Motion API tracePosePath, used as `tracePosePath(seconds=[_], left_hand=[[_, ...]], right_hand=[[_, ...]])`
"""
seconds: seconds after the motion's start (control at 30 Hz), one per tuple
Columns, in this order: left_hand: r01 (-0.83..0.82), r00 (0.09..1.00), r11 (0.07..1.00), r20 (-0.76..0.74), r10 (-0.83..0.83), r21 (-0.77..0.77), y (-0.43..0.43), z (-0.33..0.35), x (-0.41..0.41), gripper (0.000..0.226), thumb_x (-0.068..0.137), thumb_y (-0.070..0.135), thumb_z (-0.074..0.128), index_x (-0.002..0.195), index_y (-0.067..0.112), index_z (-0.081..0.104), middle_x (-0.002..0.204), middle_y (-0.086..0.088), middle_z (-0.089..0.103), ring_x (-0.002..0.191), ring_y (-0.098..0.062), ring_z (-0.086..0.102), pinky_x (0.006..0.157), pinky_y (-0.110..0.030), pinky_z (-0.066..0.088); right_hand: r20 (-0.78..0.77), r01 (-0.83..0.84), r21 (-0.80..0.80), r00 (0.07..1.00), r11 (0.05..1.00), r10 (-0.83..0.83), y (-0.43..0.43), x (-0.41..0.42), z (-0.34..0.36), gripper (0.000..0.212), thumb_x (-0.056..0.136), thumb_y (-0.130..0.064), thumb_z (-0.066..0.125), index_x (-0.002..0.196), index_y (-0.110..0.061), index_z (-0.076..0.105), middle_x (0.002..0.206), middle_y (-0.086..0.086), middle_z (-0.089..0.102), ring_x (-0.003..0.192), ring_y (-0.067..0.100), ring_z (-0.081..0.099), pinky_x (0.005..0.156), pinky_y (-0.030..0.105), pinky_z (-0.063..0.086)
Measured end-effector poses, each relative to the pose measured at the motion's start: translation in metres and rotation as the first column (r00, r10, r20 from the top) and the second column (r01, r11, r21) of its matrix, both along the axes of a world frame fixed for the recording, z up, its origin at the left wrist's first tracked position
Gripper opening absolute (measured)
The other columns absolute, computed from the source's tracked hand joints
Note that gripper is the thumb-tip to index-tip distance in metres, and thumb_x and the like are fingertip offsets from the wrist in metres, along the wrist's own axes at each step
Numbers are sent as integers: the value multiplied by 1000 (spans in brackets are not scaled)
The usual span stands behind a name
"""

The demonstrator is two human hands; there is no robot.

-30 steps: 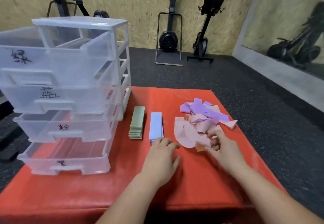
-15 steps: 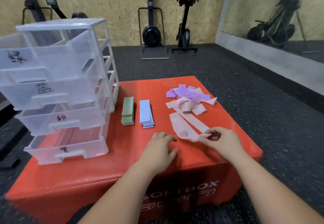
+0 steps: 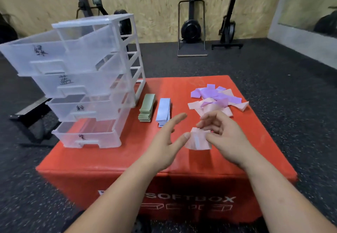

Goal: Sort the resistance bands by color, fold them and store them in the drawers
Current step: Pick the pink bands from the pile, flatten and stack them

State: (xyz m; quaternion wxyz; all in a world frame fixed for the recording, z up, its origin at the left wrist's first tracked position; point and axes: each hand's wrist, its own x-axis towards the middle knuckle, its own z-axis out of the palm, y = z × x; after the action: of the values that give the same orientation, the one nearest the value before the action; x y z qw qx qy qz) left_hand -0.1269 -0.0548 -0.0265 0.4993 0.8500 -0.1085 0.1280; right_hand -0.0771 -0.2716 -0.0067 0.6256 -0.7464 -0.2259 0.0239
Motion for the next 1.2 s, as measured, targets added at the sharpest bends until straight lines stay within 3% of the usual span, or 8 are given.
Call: tracePosePath(seconds=[0.07, 0.17, 0.27, 0.37, 0.57, 0.73, 1.03, 1.2], left_hand=[[63, 997, 996, -37, -65, -59, 0, 4, -3, 48, 106, 24, 65, 152, 24, 52, 142, 14, 65, 138, -1, 53, 113, -20, 41], [99, 979, 979, -158, -128, -177, -2, 6, -5, 37, 102, 18, 71, 137, 21, 64, 104, 11, 74, 104, -5, 69, 86, -26, 54], [100, 972, 985, -197, -126, -138, -6, 3, -1, 18, 98, 21, 76, 116, 22, 74, 87, 1, 70, 77, -9, 62, 61, -27, 50], [22, 987, 992, -157, -42, -128, -15, -1, 4, 8, 95, 23, 80, 97, 21, 73, 76, 6, 63, 64, -10, 54, 57, -30, 46], [108, 977, 989, -173, -125, -104, -22, 3, 13, 24, 87, 30, 86, 91, 28, 62, 85, 3, 73, 70, -6, 60, 67, -27, 46], [147, 968, 989, -209, -140, 20, 7, -10, 9, 30, 83, 30, 88, 107, 26, 71, 94, -4, 76, 86, -17, 69, 88, -45, 57], [256, 885, 927, -452, -112, 272, 57, -22, 5, 7, 93, 27, 74, 95, 21, 73, 83, -1, 75, 71, -10, 60, 76, -41, 55], [57, 880, 998, -470, -65, -29, 69, -16, 13, 16, 102, 30, 72, 100, 14, 76, 91, -13, 79, 83, -28, 77, 78, -48, 66]], right_hand=[[-9, -91, 6, 996, 996, 91, 1, -1, 3, 55, 82, 22, 50, 115, -20, 62, 110, 8, 74, 110, 24, 71, 96, 34, 55], [-4, -135, 19, 991, 991, 135, -1, -3, 10, 52, 83, 24, 52, 115, -15, 63, 111, 10, 74, 107, 20, 72, 90, 28, 56], [-20, -131, 2, 991, 991, 131, -6, -3, 11, 44, 85, 18, 66, 115, -15, 66, 116, 4, 73, 104, 16, 72, 84, 28, 59], [-47, -33, -52, 998, 998, 30, -16, -5, 3, 42, 83, 7, 78, 113, -22, 69, 114, 5, 72, 93, 17, 72, 77, 28, 59], [70, 117, 19, 990, 993, -118, -25, -14, 10, 33, 87, 1, 79, 110, -22, 70, 100, 3, 75, 92, 18, 72, 77, 27, 58], [14, 265, 155, 963, 952, -271, -32, -20, 11, 24, 95, 1, 70, 110, -18, 70, 104, 3, 72, 84, 9, 72, 79, 34, 61], [-72, 564, 173, 825, 808, -560, -41, 1, -6, 17, 96, -8, 72, 113, -12, 71, 99, 5, 72, 73, -2, 65, 64, 13, 54], [-253, 570, 41, 801, 821, -543, -48, 21, -31, 25, 97, -1, 67, 120, -10, 65, 99, 15, 70, 75, 17, 66, 59, 24, 55]])
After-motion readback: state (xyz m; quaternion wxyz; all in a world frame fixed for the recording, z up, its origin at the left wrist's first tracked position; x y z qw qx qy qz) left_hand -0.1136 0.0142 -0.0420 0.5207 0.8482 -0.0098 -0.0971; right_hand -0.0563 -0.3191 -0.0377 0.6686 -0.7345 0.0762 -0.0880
